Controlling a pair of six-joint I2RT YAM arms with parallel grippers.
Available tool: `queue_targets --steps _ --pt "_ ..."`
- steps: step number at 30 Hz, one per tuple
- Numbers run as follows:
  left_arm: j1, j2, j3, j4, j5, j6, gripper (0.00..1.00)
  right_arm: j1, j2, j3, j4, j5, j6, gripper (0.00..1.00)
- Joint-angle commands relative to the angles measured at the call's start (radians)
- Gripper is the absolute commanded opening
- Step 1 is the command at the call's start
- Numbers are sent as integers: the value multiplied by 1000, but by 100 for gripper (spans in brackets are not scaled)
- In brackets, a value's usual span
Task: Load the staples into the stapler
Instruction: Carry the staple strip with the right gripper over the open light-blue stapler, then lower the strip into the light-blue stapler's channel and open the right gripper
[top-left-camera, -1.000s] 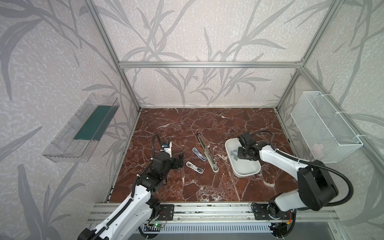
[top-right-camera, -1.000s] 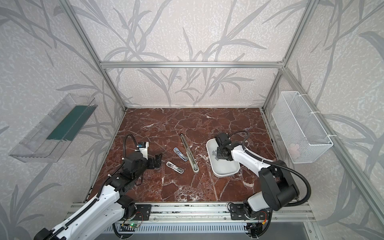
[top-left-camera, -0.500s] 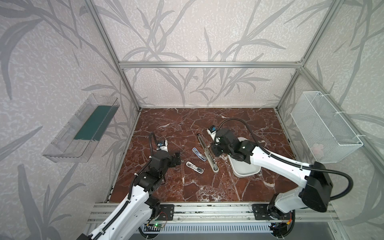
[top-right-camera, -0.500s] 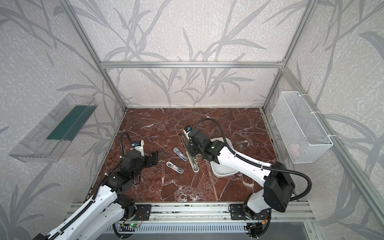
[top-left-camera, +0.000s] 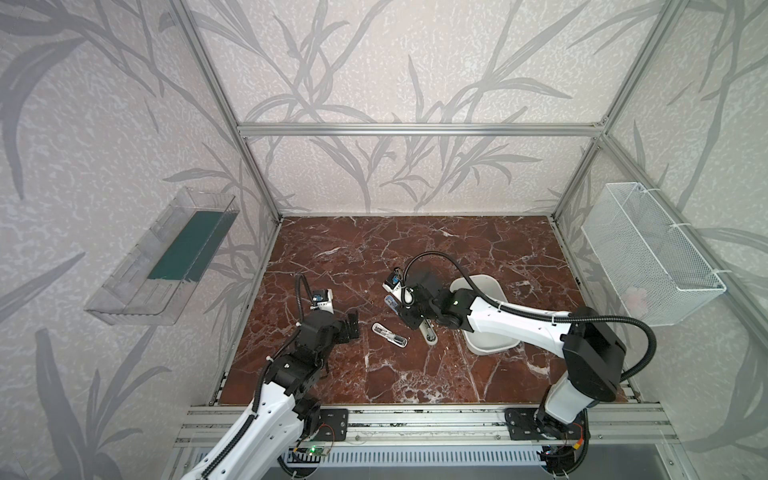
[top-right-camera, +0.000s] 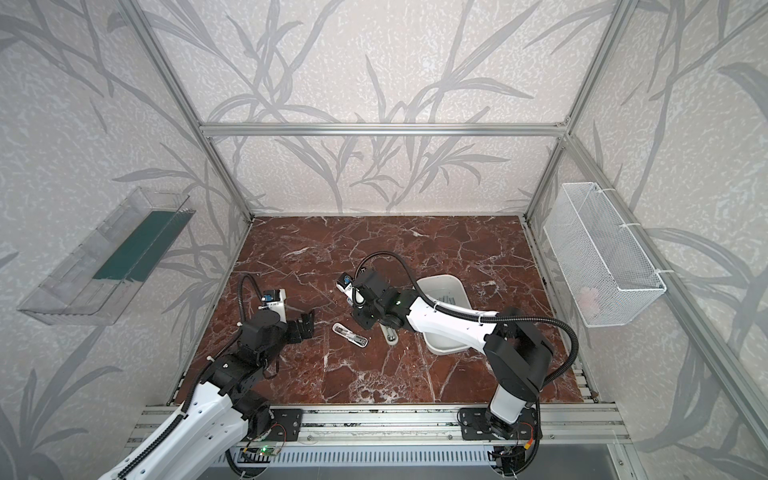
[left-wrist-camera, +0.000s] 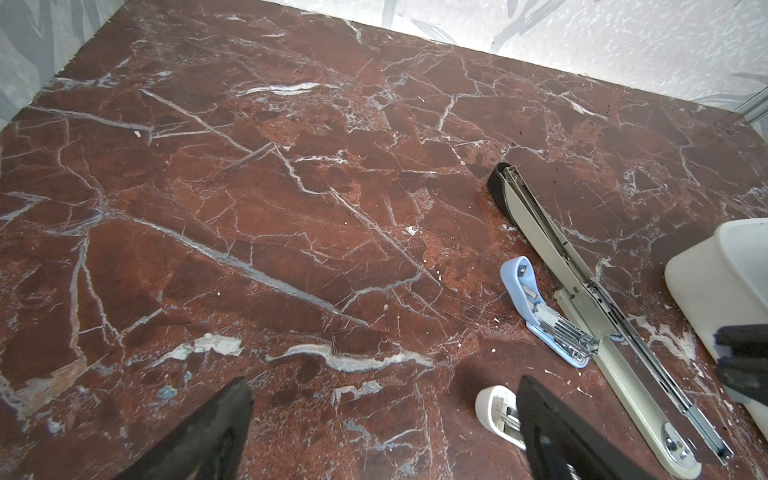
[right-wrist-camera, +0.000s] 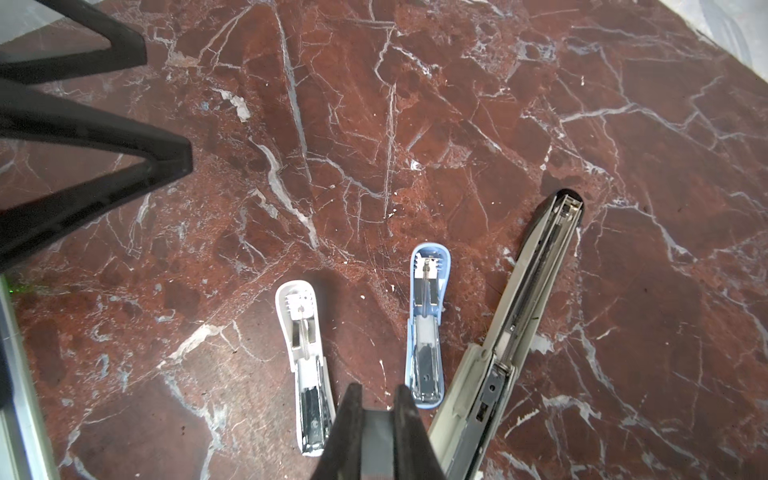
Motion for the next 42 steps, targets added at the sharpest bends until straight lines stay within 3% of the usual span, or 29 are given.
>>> queue_targets --steps 1,6,12,23,42 --pt "5 53 15 12 0 -21 99 -24 68 -1 50 -11 -14 3" --pt "4 123 39 1 23 -22 99 -74 116 -1 46 -44 3 0" --pt "3 97 30 2 -3 -22 99 -123 127 -17 52 -74 31 1" --pt "4 38 11 3 -9 -23 99 -122 200 33 19 -136 27 1" --pt "3 33 9 5 1 -21 99 -111 237 62 14 -123 37 1"
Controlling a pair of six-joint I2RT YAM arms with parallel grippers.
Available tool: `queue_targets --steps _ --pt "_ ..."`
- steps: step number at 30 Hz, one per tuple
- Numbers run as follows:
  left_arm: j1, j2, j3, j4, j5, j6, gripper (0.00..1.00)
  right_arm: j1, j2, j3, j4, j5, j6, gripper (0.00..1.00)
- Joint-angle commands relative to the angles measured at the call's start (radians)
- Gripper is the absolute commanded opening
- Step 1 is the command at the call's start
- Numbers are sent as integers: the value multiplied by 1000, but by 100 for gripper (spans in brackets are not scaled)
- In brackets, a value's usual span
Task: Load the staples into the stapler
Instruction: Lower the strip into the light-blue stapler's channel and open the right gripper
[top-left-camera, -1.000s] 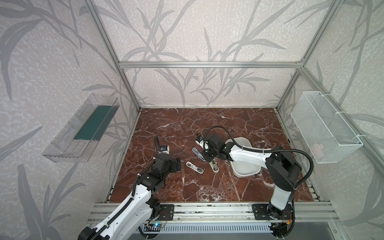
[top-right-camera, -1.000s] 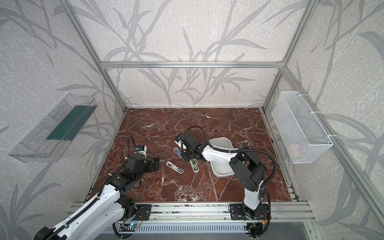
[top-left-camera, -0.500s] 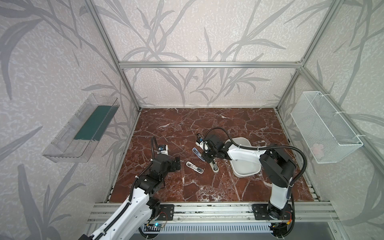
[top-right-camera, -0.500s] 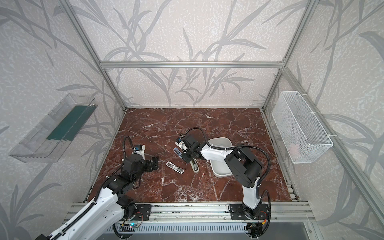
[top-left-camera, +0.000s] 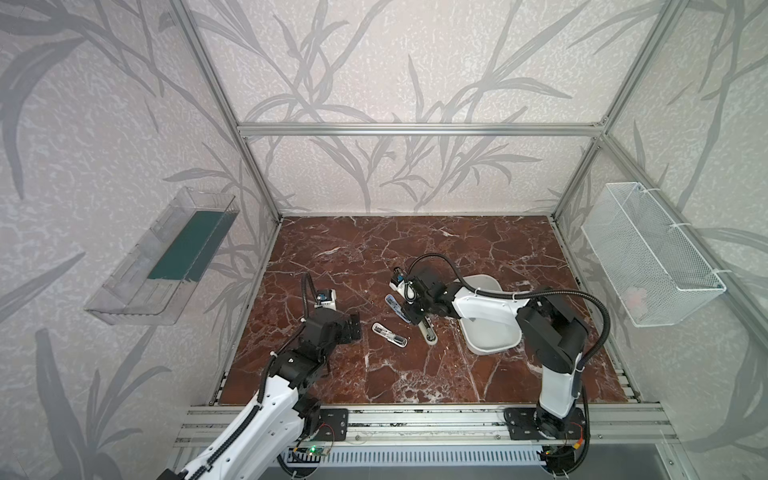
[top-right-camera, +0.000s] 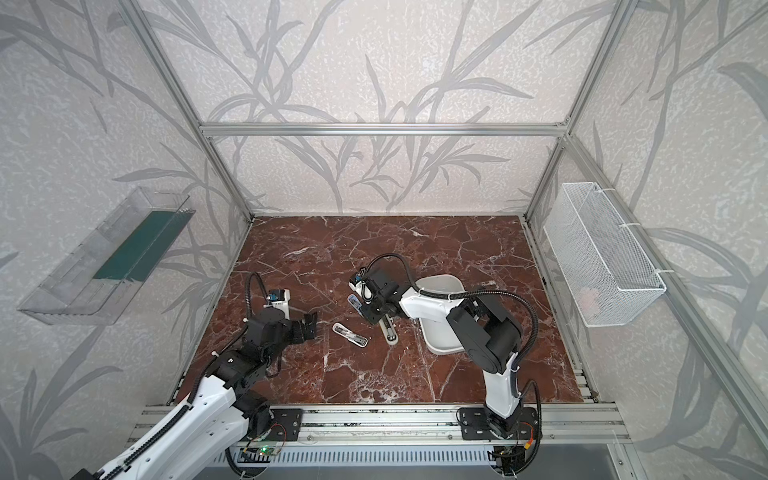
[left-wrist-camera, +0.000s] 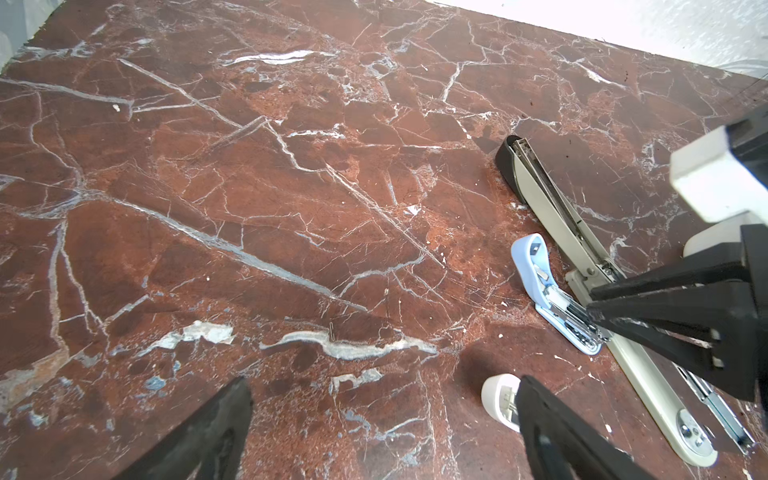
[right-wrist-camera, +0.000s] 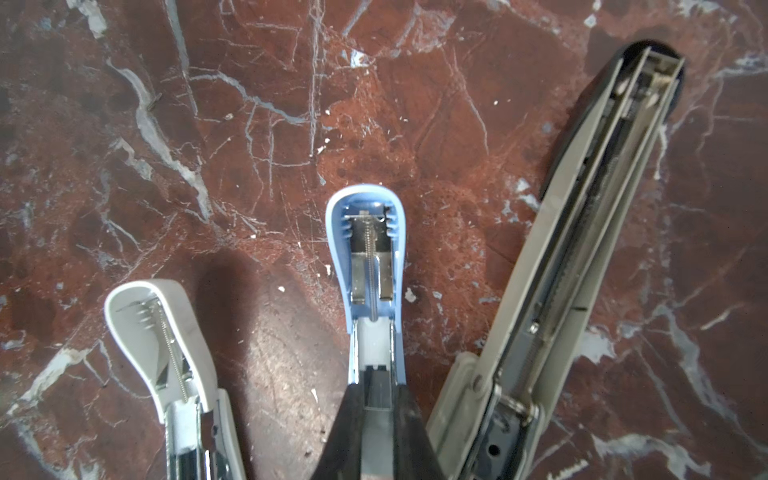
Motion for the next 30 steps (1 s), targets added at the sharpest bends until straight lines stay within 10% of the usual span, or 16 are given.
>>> queue_targets --steps 1,30 --pt "4 -11 4 6 -14 -19 99 6 20 29 -15 -4 4 1" --pt "3 -19 1 7 -11 -19 99 37 31 11 -15 57 28 0"
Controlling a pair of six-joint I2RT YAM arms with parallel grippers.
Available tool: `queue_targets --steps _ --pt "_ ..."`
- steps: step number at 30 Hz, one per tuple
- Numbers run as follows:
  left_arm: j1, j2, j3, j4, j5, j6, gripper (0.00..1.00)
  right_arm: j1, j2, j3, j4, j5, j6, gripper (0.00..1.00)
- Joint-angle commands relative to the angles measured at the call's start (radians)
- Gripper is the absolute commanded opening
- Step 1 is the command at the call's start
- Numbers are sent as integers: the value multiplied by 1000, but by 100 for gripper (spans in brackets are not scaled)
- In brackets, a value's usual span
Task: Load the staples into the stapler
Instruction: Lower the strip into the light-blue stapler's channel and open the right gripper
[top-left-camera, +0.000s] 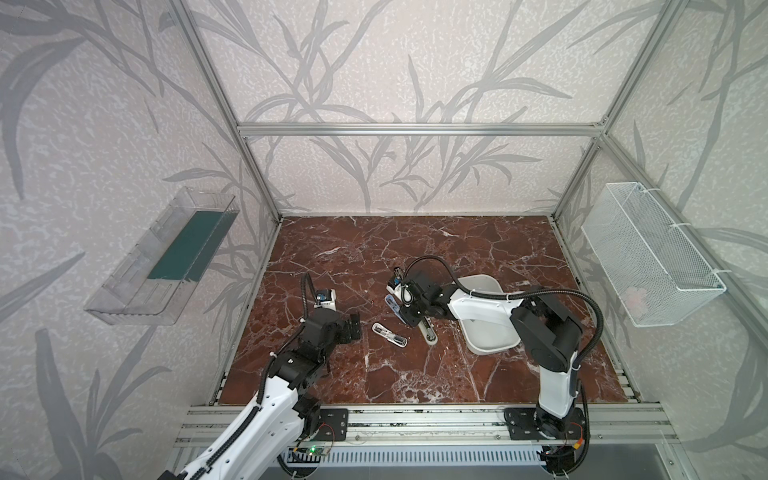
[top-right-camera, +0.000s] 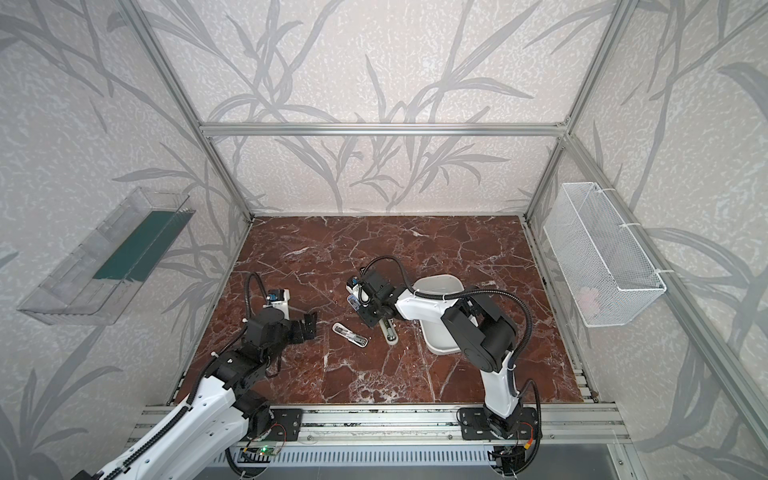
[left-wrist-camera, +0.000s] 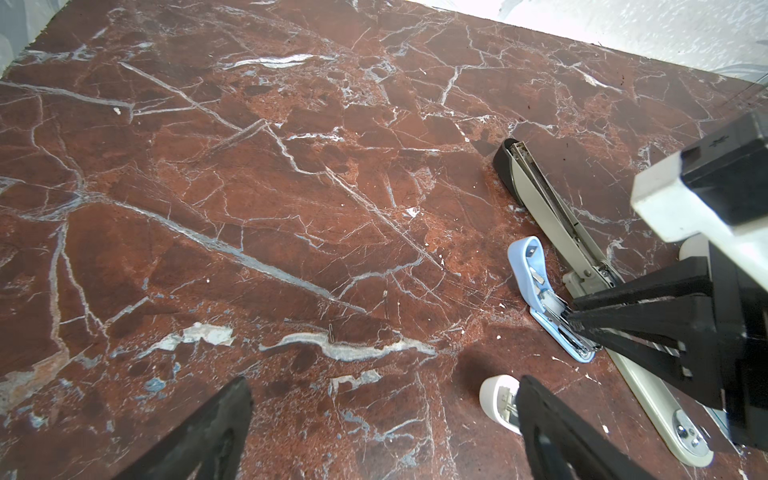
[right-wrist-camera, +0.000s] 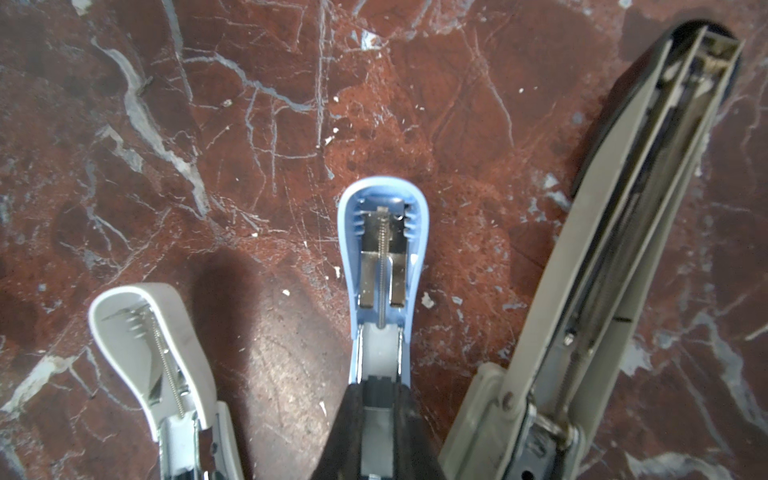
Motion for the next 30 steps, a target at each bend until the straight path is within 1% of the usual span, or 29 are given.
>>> queue_targets --steps 1,13,16,23,25,30 --pt "3 -11 1 8 -11 -20 99 13 5 -5 -16 30 20 0" --pt "3 -10 1 8 -14 -19 99 28 -25 -21 -53 36 44 1" --pt "3 -10 1 8 -15 -19 99 33 -38 -36 -60 46 50 4" --pt "3 -10 1 8 -13 -19 99 36 -52 -57 -70 46 72 6" --pt "3 -11 1 8 -14 -19 99 39 -58 -62 -69 49 74 9" --pt "3 -11 0 8 -12 -19 99 41 -77 -69 -69 56 77 25"
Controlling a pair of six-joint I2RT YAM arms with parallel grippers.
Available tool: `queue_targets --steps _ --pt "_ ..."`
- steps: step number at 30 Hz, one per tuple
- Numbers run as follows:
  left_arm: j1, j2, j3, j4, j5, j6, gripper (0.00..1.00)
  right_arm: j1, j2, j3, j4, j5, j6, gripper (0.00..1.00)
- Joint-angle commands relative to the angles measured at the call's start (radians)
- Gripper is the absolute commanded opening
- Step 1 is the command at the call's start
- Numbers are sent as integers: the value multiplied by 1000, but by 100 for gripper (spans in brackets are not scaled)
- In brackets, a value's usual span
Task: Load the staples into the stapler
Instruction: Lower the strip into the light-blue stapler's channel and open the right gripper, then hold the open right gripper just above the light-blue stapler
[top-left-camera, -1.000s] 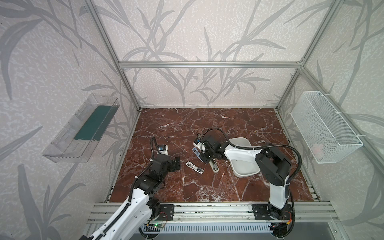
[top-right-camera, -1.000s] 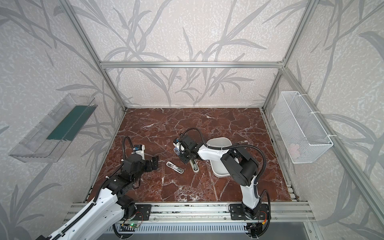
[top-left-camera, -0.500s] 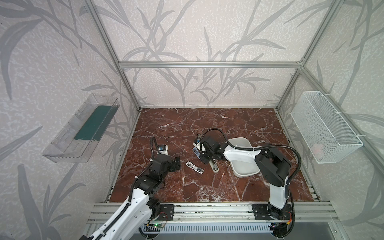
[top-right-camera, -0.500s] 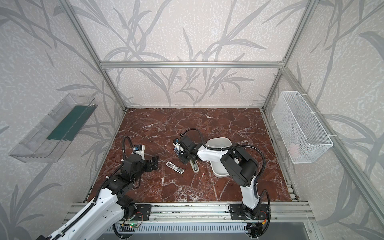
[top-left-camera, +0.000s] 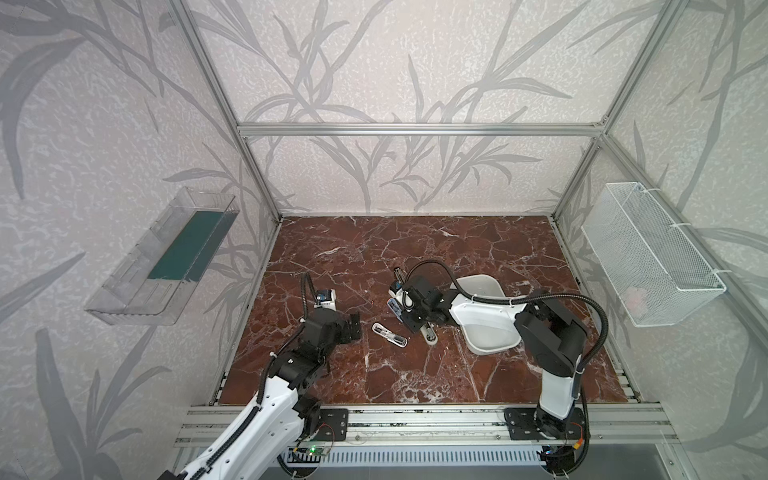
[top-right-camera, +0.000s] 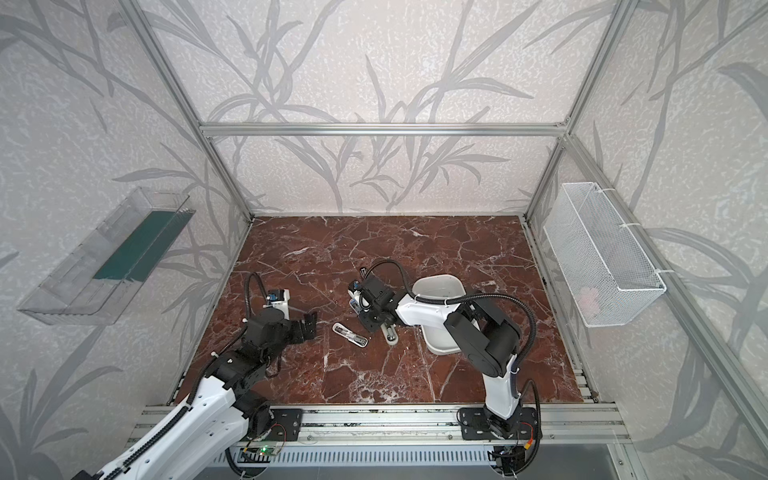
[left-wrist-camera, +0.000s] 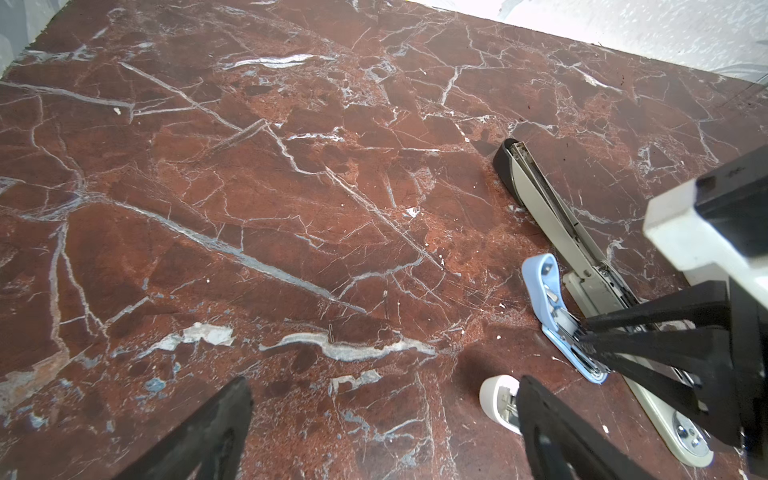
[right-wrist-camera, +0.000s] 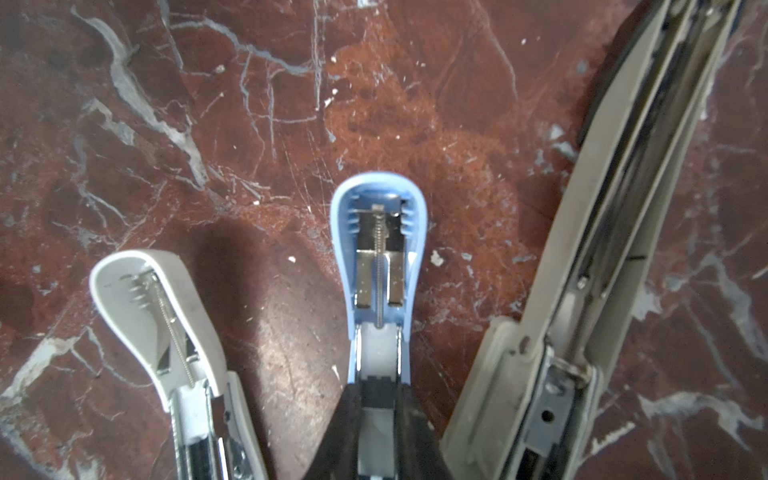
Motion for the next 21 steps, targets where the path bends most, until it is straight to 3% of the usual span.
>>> queue_targets --steps 1,14,21 --pt "3 -13 0 8 -13 -20 99 7 -41 -19 -49 11 12 26" --pt "3 -19 -1 5 -15 -19 99 4 -91 -2 -40 33 11 32" --pt "4 -30 -4 5 -14 -20 99 1 -46 6 -50 41 26 24"
